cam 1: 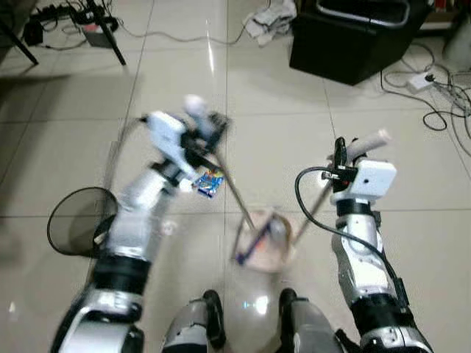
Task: Sweep floor
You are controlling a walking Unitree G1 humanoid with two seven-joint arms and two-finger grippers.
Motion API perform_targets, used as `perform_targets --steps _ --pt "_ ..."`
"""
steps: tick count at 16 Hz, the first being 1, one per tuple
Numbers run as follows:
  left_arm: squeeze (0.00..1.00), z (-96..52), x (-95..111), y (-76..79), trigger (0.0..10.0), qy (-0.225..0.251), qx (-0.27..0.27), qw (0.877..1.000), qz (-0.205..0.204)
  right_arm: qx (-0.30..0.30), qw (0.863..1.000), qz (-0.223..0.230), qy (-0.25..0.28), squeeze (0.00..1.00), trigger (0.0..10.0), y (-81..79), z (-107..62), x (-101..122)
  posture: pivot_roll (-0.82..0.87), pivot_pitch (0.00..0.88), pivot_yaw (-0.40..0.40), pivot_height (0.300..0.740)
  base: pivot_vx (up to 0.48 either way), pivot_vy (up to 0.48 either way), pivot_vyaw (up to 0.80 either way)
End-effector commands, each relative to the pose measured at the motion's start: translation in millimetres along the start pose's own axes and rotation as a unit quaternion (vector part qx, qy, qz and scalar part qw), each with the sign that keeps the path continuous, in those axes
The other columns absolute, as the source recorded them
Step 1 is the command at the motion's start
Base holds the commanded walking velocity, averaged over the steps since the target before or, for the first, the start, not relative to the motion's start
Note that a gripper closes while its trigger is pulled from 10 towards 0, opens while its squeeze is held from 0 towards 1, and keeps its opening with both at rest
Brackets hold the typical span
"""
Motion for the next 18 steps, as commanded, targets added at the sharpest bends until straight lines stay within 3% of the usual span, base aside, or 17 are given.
perform_targets --steps 1,2,4,7,8,9,12,15,18 --pt "0.00 -7.8 17 -32.8 10.0 0.023 0.055 0.998 0.011 -0.007 1.000 0.013 0.013 0.00 10.0 4.2 0.7 10 -0.01 0.155 0.074 0.740 0.000 0.000 0.00" --pt "0.00 -16.0 27 -55.7 10.0 0.032 0.092 0.995 0.013 -0.006 1.000 0.016 0.014 0.00 10.0 6.5 -0.1 12 -0.01 0.143 0.071 0.740 0.000 0.000 0.00" --pt "0.00 -35.1 38 -82.5 10.0 0.032 0.122 0.991 0.035 -0.003 1.000 0.020 0.019 0.00 10.0 11.7 -1.0 21 -0.01 0.128 0.069 0.740 0.000 0.000 0.00" --pt "0.00 -61.7 24 -99.7 10.0 -0.015 0.148 0.986 0.075 -0.015 0.999 0.037 0.029 0.00 10.0 21.4 0.7 38 -0.01 0.112 0.065 0.740 0.000 0.000 0.00" --pt "0.00 -77.6 4 -95.5 10.0 -0.059 0.150 0.982 0.099 -0.020 0.998 0.053 0.032 0.00 10.0 24.2 5.9 51 -0.01 0.104 0.064 0.740 0.000 0.000 0.00" --pt "0.00 -79.9 1 -93.9 10.0 -0.066 0.149 0.981 0.102 -0.020 0.998 0.057 0.032 0.00 10.0 24.2 7.0 54 -0.01 0.103 0.063 0.740 0.000 0.000 0.00" --pt "0.00 -100.1 -24 -68.3 10.0 -0.102 0.162 0.979 0.071 -0.021 0.997 0.033 0.064 0.00 10.0 20.1 27.4 97 -0.03 0.095 0.072 0.740 0.000 0.000 0.00" --pt "0.00 -120.5 -38 -50.2 10.0 -0.124 0.184 0.972 0.077 -0.009 0.994 0.057 0.095 0.00 10.0 7.7 45.1 133 -0.02 0.084 0.061 0.740 0.000 0.000 0.79" --pt "0.00 -134.3 -48 -41.0 10.0 -0.164 0.212 0.960 0.082 0.018 0.995 0.072 0.073 0.00 10.0 -6.4 53.7 136 -0.02 0.076 0.061 0.740 0.000 0.000 0.80"
Point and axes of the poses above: a point about 5 cm out from each wrist's last joint towards the gripper, its own z axis pointing out of the wrist towards the gripper, its own x axis along the axis of the wrist's last joint, y = z × x, the point moved 6 cm from there along z, pointing out of the wrist towards the gripper, and after that the axes turned 6 degrees about z, right-handed, at the moved point
